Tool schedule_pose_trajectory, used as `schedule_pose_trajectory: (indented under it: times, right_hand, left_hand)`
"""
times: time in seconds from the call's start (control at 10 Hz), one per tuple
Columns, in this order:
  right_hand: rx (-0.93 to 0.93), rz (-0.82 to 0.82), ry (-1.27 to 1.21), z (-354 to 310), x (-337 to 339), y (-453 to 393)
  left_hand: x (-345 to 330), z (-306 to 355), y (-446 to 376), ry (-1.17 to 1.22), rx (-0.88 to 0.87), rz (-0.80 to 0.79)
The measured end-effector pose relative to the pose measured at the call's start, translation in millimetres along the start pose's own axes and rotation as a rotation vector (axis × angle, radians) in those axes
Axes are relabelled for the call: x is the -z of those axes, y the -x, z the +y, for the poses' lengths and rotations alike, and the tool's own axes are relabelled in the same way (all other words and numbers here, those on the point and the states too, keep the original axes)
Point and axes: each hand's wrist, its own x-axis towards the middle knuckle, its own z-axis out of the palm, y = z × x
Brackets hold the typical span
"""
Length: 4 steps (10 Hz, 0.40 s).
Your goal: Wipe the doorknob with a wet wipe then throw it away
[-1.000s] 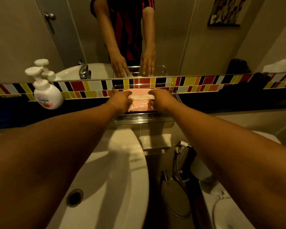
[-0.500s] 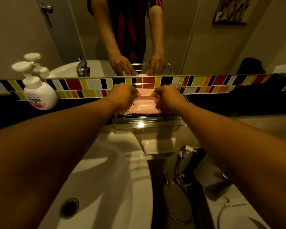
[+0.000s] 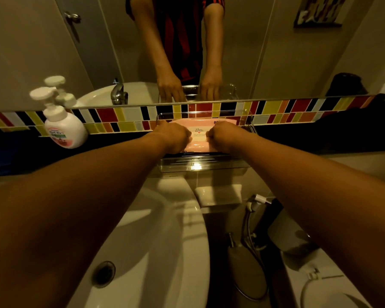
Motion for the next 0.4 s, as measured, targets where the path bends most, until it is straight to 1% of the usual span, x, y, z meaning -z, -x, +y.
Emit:
schedule_pose_trajectory:
  times: [0.1,0.2,0.3,0.4]
  right_hand:
    - [0.036,0.034,0.121,-7.1,12.4,15.6]
    - [0.082,0.097,0.157,-28.6,37.1,50.0]
    - [0.133,0.105,0.124,-61.5,56.4,82.4]
    - [0.208,0.152,0.001,-120.5,93.5,134.0]
  left_hand:
    - [11.9,-12.6,22.3,0.193,0.038,0.023]
    - [36.4,-42.7,80.6,0.301,0.11,0.079]
    - [50.5,-69.7,136.0,0.234,0.15,0.015]
    - [74.8,-106.3,217.5,0.188,0.26,-0.016]
